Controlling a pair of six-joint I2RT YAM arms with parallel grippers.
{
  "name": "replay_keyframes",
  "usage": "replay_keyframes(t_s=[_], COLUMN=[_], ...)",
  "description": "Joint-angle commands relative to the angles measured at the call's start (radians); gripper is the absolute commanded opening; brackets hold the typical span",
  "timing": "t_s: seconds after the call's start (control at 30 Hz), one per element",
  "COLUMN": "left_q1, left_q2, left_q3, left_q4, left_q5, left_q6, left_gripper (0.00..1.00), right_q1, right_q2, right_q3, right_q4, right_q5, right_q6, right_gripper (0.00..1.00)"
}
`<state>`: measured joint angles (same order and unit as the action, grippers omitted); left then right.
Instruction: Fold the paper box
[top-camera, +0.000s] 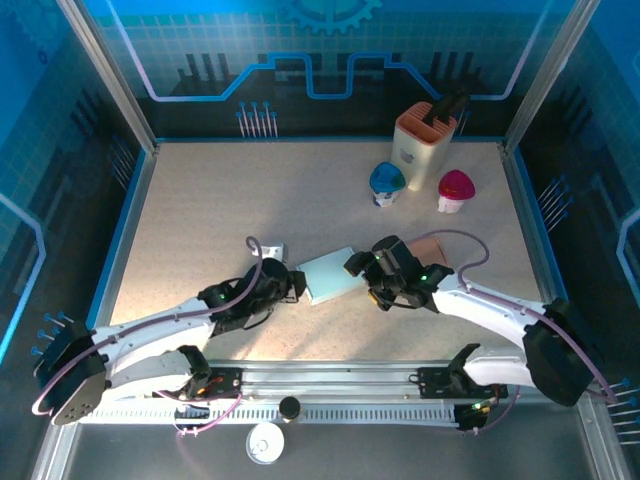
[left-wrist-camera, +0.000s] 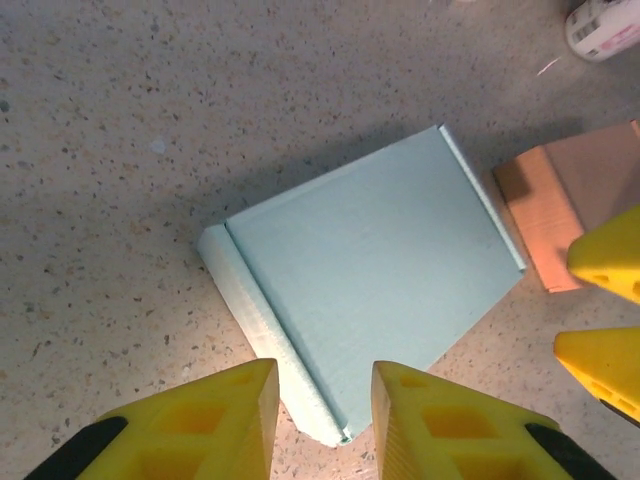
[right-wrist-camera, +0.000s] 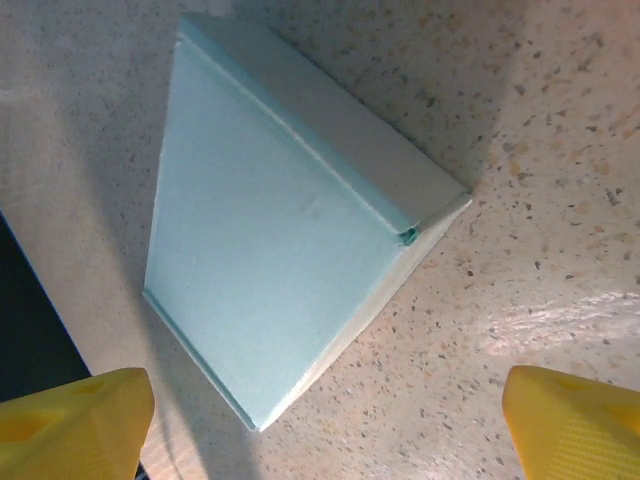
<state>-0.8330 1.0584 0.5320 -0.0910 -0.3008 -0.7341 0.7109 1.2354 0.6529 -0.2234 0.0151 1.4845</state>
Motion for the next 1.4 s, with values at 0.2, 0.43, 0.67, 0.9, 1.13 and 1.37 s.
replay_keyframes(t_s=[0.2,0.43,0.67,0.9,1.13,1.37], left_q1=[0.32,0.539,0.58,0.621,0.685,0.793], left_q2=[-0.124,-0.205,-0.198,-0.181,-0.035,0.232], left_q3=[0.018,-0.041,-0.077,-0.147,-0.09,-0.229], left_q4=[-0.1,-0.057,-0.049,0.145,0.302,0.868], left_q5=[0.327,0.36,-0.072,-0.245,-0.2,-0.033], left_q6=[0.048,0.153,0.196,0.226,0.502,0.652], left_gripper=[0.46,0.99,0.99,0.99,0.99,0.99], right_q1=[-0.117,-0.359,-0.553,-0.567,-0.597,-0.617], right_q2=[-0.175,-0.533,-0.525,-0.163,0.097,0.251], right_q3=[0.089,-0.081,-0.338,-0.39,-0.385,-0.419], right_q4=[-0.155,-0.128,0.356,0.763,1.161,1.386], right_q5=[0.121,0.442,0.542,0.462,0.367,0.246], right_q6=[-0.732,-1.016,-1.266,-1.37,-1.428,-1.464], right_gripper=[1.0,1.0,1.0,1.0,1.0,1.0])
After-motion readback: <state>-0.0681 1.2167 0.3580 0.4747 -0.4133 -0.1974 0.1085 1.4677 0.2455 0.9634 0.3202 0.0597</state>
